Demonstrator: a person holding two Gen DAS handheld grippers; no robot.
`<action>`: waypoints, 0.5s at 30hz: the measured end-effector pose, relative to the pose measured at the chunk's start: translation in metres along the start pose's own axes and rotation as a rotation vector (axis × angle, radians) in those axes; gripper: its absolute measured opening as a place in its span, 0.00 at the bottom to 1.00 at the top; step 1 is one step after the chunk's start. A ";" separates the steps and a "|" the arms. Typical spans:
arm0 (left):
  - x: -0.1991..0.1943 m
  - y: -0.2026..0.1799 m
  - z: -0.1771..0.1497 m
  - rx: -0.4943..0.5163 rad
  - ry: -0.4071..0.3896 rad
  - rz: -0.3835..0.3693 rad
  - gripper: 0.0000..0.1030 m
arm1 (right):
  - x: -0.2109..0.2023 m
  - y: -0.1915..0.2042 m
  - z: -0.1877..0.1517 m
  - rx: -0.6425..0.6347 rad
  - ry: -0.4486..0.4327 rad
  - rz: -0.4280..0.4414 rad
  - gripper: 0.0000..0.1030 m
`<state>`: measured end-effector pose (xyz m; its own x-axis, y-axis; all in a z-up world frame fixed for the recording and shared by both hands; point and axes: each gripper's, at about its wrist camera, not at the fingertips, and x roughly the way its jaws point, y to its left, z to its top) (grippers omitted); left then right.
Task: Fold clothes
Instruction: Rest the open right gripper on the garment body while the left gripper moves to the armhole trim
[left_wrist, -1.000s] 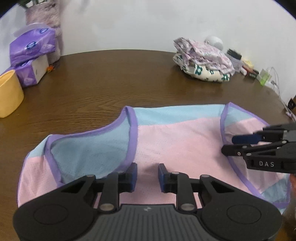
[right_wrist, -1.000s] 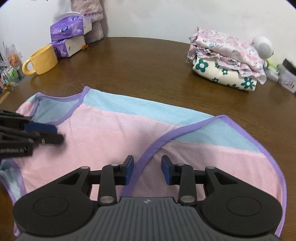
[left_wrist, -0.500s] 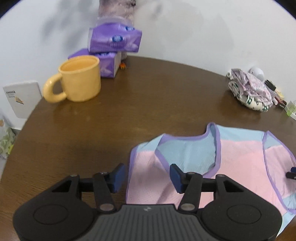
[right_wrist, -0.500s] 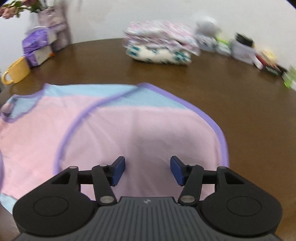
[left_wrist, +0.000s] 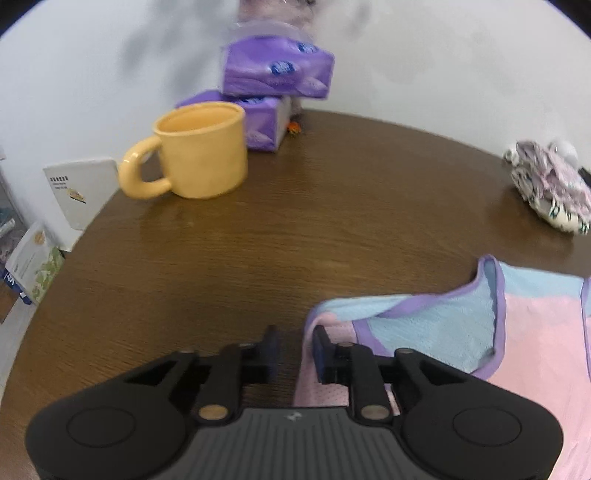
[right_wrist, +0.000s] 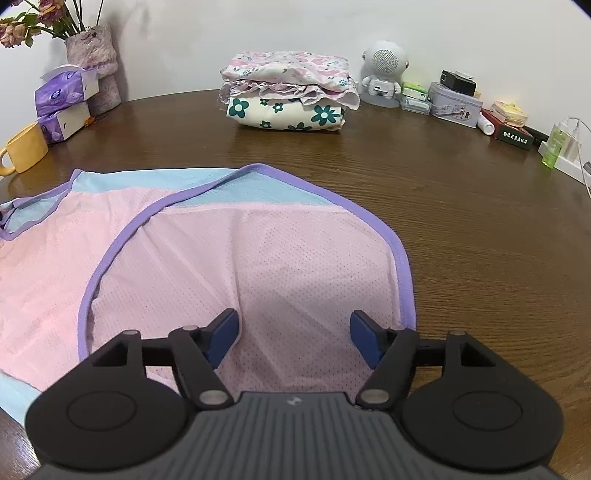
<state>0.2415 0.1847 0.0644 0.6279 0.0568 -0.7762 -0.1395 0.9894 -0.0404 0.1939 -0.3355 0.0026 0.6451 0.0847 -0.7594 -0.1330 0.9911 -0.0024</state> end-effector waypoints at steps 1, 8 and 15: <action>-0.004 0.001 0.001 0.001 -0.014 -0.012 0.31 | 0.000 0.000 0.000 0.000 0.000 -0.001 0.67; -0.009 -0.036 0.008 0.170 -0.015 -0.081 0.43 | 0.001 0.000 -0.001 0.007 -0.007 -0.003 0.70; 0.011 -0.062 0.007 0.226 0.020 -0.038 0.25 | 0.001 -0.002 -0.002 0.012 -0.015 -0.007 0.74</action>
<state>0.2628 0.1244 0.0627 0.6136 0.0190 -0.7894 0.0605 0.9956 0.0710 0.1932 -0.3374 0.0000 0.6570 0.0787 -0.7498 -0.1194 0.9929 -0.0004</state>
